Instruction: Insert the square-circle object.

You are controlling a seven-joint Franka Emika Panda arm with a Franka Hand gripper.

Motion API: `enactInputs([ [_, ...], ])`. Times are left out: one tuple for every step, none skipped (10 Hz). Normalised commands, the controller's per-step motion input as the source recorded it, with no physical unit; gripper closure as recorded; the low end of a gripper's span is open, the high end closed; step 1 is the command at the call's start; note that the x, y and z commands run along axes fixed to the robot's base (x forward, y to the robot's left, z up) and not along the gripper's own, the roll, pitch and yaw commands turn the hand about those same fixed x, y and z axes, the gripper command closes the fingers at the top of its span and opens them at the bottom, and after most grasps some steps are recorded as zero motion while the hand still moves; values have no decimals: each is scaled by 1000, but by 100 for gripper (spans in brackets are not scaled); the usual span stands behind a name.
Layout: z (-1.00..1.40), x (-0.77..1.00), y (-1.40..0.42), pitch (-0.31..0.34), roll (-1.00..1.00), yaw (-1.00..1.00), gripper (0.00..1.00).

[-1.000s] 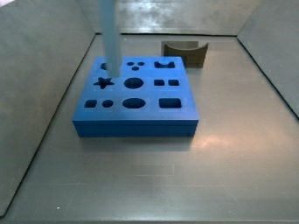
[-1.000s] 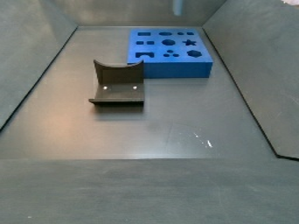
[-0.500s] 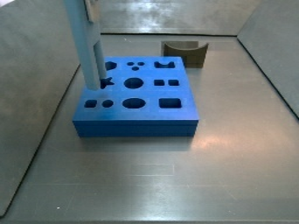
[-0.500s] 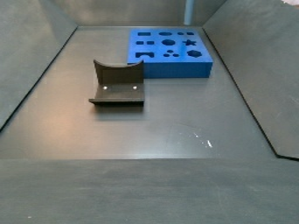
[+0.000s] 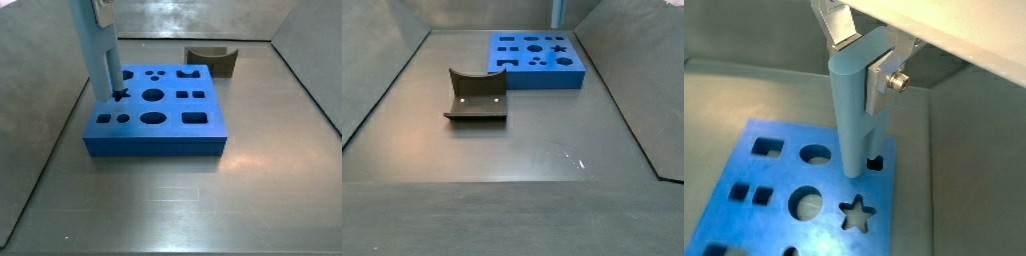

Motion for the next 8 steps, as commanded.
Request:
enactInputs([
  [-34,0,0,-37,0,-1000,100],
  [-49,0,0,-31,0,-1000,100],
  [-51,0,0,-30,0,-1000,100],
  [-129,0,0,-27,-13,-1000,100],
  [-151,0,0,-29,-20,-1000,100],
  [-229,0,-17,-64,-79,-1000,100],
  [-260,0,-57,-134,-127,-954,100],
  [-271,-17,-60,-146,-140,-940,100],
])
